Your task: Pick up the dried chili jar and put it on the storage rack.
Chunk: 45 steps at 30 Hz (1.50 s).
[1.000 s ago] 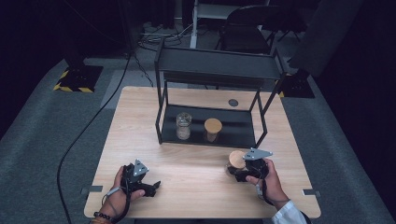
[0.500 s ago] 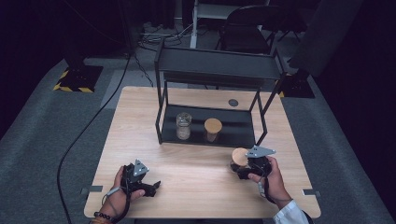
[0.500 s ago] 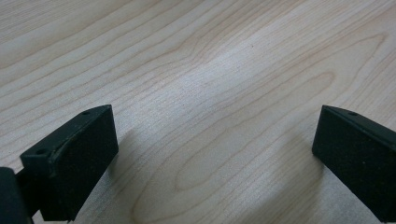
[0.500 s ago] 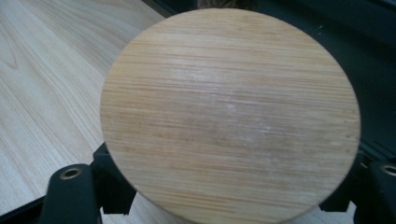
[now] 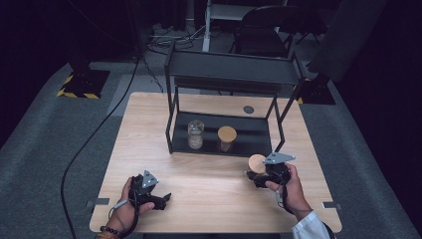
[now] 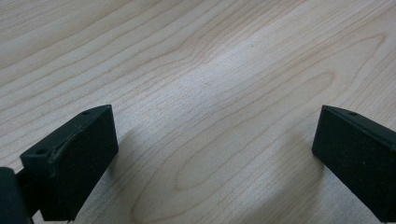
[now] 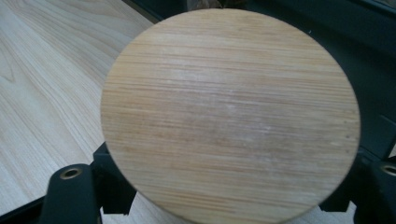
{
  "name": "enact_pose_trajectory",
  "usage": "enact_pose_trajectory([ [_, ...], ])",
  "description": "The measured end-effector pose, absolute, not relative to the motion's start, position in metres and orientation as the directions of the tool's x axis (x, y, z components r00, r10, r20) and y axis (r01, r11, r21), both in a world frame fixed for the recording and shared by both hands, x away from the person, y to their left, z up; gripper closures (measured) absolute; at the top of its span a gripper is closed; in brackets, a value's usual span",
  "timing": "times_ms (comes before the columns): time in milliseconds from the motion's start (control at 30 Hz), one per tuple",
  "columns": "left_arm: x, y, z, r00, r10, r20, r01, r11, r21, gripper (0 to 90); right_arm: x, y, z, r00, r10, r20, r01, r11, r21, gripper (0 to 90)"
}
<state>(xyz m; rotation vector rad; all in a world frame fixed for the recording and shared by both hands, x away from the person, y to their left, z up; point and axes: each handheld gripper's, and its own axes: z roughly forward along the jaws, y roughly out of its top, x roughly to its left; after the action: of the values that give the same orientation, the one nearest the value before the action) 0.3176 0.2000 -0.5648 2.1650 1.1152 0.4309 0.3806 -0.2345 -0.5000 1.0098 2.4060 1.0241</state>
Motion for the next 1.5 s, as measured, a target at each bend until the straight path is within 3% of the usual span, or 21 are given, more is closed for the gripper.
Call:
enact_pose_trajectory([
  [1500, 0.318, 0.200, -0.565, 0.583, 0.813, -0.008, 0.597, -0.421, 0.683, 0.0, 0.436, -0.215, -0.474, -0.586, 0.808, -0.062, 0.550, 0.452, 0.702, 25.3],
])
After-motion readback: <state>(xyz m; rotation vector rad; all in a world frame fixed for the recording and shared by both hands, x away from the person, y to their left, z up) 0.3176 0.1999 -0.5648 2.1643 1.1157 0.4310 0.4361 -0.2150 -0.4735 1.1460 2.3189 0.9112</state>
